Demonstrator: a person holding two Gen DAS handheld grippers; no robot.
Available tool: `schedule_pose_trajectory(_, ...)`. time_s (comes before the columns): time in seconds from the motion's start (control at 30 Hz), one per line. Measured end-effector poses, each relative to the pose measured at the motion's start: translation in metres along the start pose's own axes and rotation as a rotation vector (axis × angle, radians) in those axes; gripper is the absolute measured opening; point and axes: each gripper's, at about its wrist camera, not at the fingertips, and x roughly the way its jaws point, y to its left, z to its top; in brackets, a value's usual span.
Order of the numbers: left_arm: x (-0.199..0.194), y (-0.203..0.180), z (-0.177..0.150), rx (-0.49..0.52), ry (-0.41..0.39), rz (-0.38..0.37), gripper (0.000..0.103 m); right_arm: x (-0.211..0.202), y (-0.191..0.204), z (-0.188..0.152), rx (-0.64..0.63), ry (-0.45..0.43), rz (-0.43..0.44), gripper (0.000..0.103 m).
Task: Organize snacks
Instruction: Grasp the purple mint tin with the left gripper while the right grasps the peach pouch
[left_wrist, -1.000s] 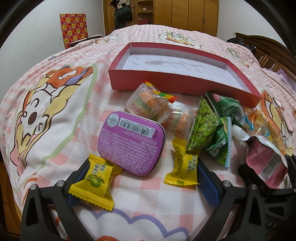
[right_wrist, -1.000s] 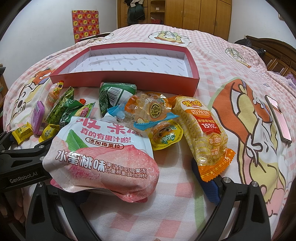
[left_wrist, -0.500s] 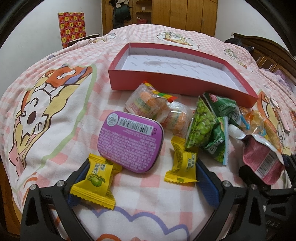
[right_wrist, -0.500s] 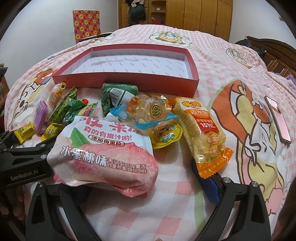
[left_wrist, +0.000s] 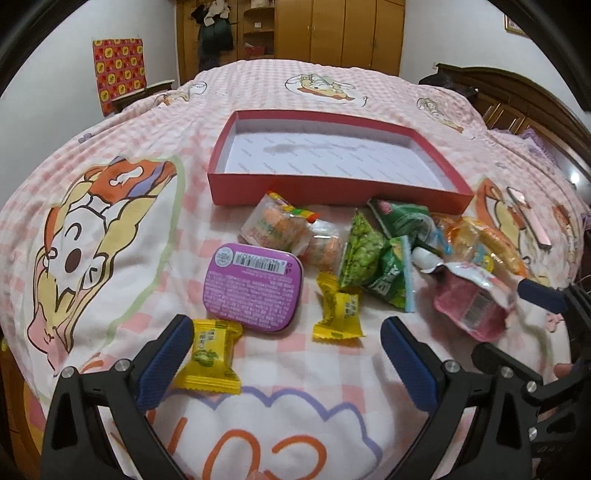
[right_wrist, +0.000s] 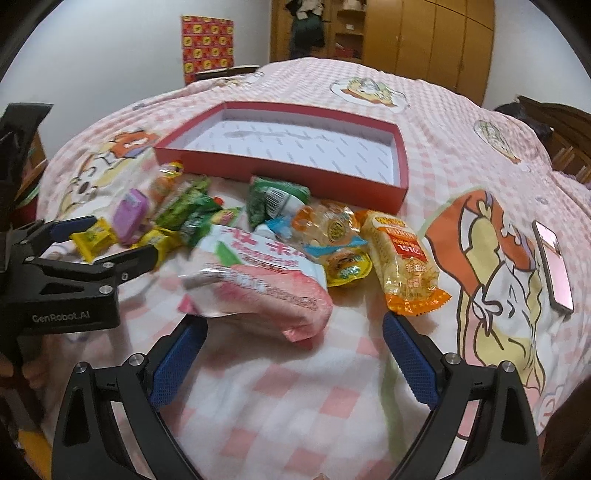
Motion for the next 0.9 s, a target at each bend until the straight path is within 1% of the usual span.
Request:
schedule_pose_trajectory(0.1, -0.006, 0.005, 0.002, -0.008, -0.005, -0.011, 0.103, -0.009, 0.003, 0.002, 0.000, -0.017, 0.036, 0.098)
schedule_pose_trajectory(0.27, -0.012, 0.014, 0.005, -0.007, -0.016, -0.001, 0.103, -0.014, 0.009, 0.005, -0.014, -0.041, 0.066, 0.098)
schedule_pose_trajectory(0.47, -0.005, 0.030, 0.010, -0.043, -0.011, 0.026, 0.096, -0.001, 0.010, 0.009, 0.021, -0.016, 0.098, 0.098)
schedule_pose_trajectory(0.63, 0.007, 0.033, 0.012, -0.036, 0.014, 0.023, 0.092, 0.006, 0.010, 0.009, 0.037, -0.002, 0.102, 0.098)
schedule_pose_trajectory(0.73, 0.014, 0.033, 0.011, -0.036, 0.029, 0.010, 0.087, 0.010, 0.009, 0.010, 0.043, 0.008, 0.107, 0.098)
schedule_pose_trajectory(0.8, 0.017, 0.032, 0.011, -0.029, 0.038, -0.005, 0.082, 0.011, 0.009, 0.009, 0.052, 0.012, 0.110, 0.098)
schedule_pose_trajectory(0.9, 0.019, 0.030, 0.011, -0.013, 0.034, -0.011, 0.079, 0.012, 0.007, 0.010, 0.065, 0.010, 0.112, 0.096)
